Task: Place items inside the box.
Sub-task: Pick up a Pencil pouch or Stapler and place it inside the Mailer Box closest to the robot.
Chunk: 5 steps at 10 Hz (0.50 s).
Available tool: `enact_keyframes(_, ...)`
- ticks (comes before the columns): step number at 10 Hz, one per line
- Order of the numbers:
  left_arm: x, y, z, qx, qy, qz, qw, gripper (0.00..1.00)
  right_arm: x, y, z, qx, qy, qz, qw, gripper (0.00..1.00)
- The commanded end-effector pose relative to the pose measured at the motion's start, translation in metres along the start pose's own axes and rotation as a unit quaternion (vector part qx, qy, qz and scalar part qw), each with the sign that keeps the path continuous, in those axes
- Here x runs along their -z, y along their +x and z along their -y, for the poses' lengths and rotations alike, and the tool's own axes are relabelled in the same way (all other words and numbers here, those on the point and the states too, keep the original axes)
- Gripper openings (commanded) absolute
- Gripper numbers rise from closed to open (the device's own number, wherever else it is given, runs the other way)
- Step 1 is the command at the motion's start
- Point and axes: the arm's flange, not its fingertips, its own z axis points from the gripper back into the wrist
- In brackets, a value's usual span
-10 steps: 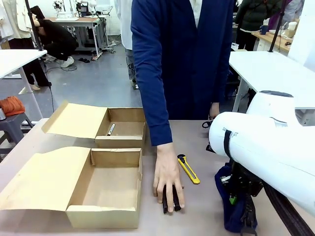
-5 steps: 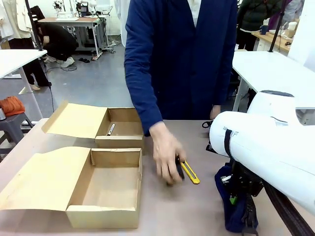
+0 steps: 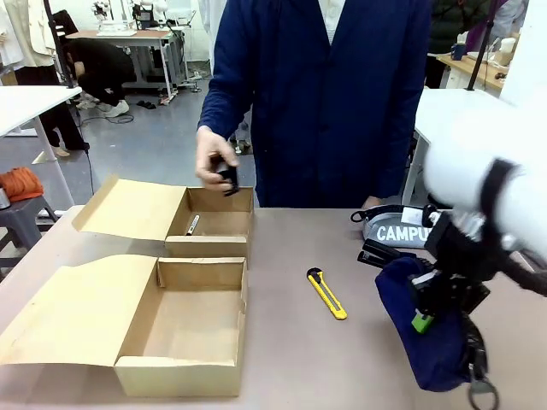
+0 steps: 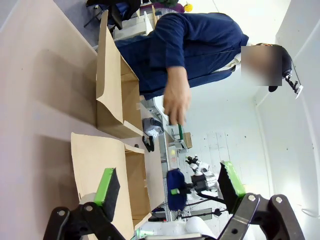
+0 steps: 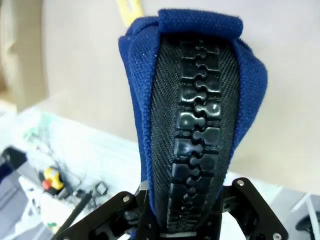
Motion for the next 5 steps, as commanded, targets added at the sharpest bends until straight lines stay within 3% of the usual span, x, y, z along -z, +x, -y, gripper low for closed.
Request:
enact_keyframes(1, 0.001, 0.0, 0.002, 0.011, -0.013, 0.008, 1.0, 1.0, -0.02, -0.039, -0.009, -0.063, 0.04, -0.032, 0.997, 0.0)
enact_keyframes(2, 0.001, 0.0, 0.002, 0.011, -0.013, 0.008, 1.0, 1.0, 0.0, 0.0, 0.0, 0.0, 0.0, 0.0, 1.0, 0.0)
enact_keyframes(4, 0.001, 0.0, 0.002, 0.011, -0.013, 0.008, 1.0, 1.0, 0.0, 0.0, 0.0, 0.0, 0.0, 0.0, 1.0, 0.0)
enact_keyframes(5, 0.001, 0.0, 0.002, 0.011, -0.013, 0.008, 1.0, 1.0, -0.011, -0.02, -0.009, -0.025, 0.014, -0.01, 1.0, 0.06)
